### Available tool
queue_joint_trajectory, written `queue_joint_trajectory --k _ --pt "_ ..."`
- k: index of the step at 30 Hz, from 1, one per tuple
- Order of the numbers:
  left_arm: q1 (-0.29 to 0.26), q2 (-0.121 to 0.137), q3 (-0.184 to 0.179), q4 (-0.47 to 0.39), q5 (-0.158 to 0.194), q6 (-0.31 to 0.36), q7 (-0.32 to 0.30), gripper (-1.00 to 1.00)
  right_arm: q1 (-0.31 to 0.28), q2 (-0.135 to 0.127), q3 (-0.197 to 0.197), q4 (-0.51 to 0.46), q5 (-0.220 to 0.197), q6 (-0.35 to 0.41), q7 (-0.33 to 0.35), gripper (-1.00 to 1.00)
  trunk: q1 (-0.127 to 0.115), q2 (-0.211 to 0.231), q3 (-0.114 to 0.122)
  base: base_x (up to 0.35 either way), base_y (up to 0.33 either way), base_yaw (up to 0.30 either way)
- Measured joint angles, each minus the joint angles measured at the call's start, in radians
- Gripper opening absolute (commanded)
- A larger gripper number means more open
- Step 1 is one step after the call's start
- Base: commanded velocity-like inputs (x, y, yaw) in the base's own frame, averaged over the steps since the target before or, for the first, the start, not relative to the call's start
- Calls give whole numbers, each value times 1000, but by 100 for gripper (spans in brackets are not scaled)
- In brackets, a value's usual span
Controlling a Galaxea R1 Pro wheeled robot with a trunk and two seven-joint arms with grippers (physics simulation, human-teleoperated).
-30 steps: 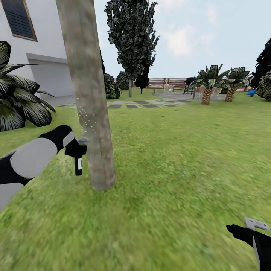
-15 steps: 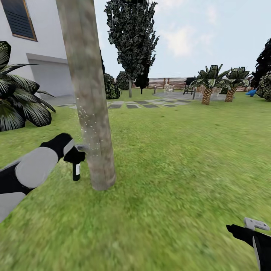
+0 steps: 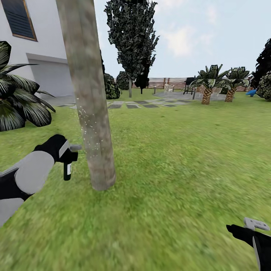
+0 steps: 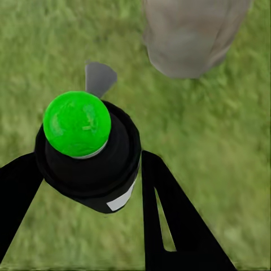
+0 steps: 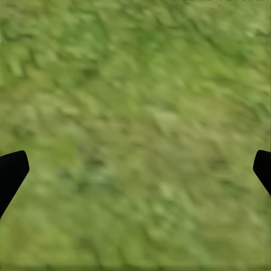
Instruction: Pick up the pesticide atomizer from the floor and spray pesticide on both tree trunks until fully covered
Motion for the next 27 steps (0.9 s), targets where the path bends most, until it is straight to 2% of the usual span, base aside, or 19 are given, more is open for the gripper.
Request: queue_joint_trajectory --k 6,8,12,18,20,22,24,27 --pt "76 14 0 0 1 -19 -2 -100 0 -1 0 -1 0 0 0 100 0 0 0 0 0 0" --pt "114 16 0 0 2 -72 -2 -100 0 -1 0 -1 0 0 0 100 0 0 0 0 0 0" --pt "149 16 3 0 7 -105 -3 -100 0 -1 0 -1 0 0 0 100 0 0 0 0 0 28" --pt "212 14 8 1 15 -208 -3 -100 0 0 0 -1 0 0 0 100 0 0 0 0 0 228" --pt "231 13 9 1 38 -226 -4 -100 0 0 0 -1 0 0 -1 100 0 0 0 0 -10 234" --pt "252 12 10 1 109 -258 -3 -100 0 0 1 -1 0 0 -1 100 0 0 0 0 -158 87" --pt "268 12 9 1 151 -297 -3 -100 0 0 1 -1 1 1 -1 100 0 0 0 0 -255 28" --pt "301 11 8 1 170 -350 -2 -100 0 0 1 0 1 0 -1 100 0 0 0 0 -290 8"
